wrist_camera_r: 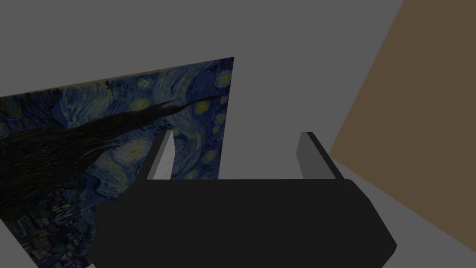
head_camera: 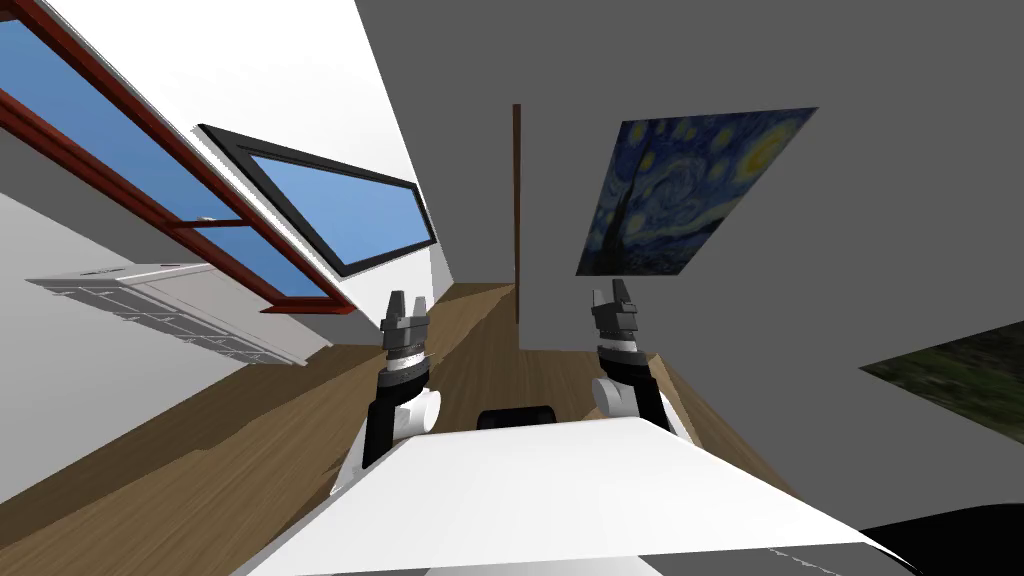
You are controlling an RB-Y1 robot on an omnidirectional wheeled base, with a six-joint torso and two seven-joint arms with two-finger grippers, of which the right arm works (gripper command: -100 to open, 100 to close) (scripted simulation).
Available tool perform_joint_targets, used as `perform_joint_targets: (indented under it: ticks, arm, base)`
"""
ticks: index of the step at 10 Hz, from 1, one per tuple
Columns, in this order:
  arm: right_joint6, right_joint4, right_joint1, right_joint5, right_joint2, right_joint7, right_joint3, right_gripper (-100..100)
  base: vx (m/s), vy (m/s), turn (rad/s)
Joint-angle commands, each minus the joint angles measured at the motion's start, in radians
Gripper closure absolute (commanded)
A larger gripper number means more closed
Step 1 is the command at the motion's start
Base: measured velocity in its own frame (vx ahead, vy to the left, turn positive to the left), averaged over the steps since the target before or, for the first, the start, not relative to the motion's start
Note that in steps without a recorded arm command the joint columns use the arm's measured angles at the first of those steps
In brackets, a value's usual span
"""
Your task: Push the door open
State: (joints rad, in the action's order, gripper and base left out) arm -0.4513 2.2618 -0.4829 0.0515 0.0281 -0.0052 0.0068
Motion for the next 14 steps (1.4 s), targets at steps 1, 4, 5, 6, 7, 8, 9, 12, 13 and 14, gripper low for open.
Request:
perform_joint_targets:
  ticks: [1, 4, 5, 6, 7, 8, 9, 12, 13, 14]
  arm:
    - [-0.007, -0.015, 0.002, -0.005, -0.015, -0.014, 0.008, -100]
    - [-0.019, -0.04, 0.006, -0.014, -0.034, -0.037, 0.02, -100]
    - [-0.024, -0.05, 0.007, -0.017, -0.042, -0.046, 0.025, -100]
    - [-0.028, -0.06, 0.009, -0.021, -0.049, -0.055, 0.03, -100]
    - [-0.032, -0.069, 0.01, -0.024, -0.054, -0.064, 0.034, -100]
    - [-0.039, -0.084, 0.012, -0.03, -0.062, -0.077, 0.041, -100]
    - [-0.043, -0.094, 0.014, -0.033, -0.067, -0.086, 0.045, -100]
    - [-0.059, -0.131, 0.02, -0.047, -0.085, -0.119, 0.06, -100]
    - [-0.065, -0.144, 0.022, -0.051, -0.09, -0.13, 0.064, -100]
    - [-0.07, -0.156, 0.024, -0.056, -0.094, -0.141, 0.069, -100]
  base:
    - [0.123, 0.075, -0.102]
    - [0.164, 0.172, -0.098]
    - [0.177, 0.185, -0.099]
    - [0.169, 0.196, -0.079]
    - [0.169, 0.179, -0.084]
    - [0.235, 0.167, -0.147]
    - [0.198, 0.196, -0.124]
    - [0.163, 0.196, -0.111]
    - [0.135, 0.177, -0.132]
    - [0.137, 0.189, -0.093]
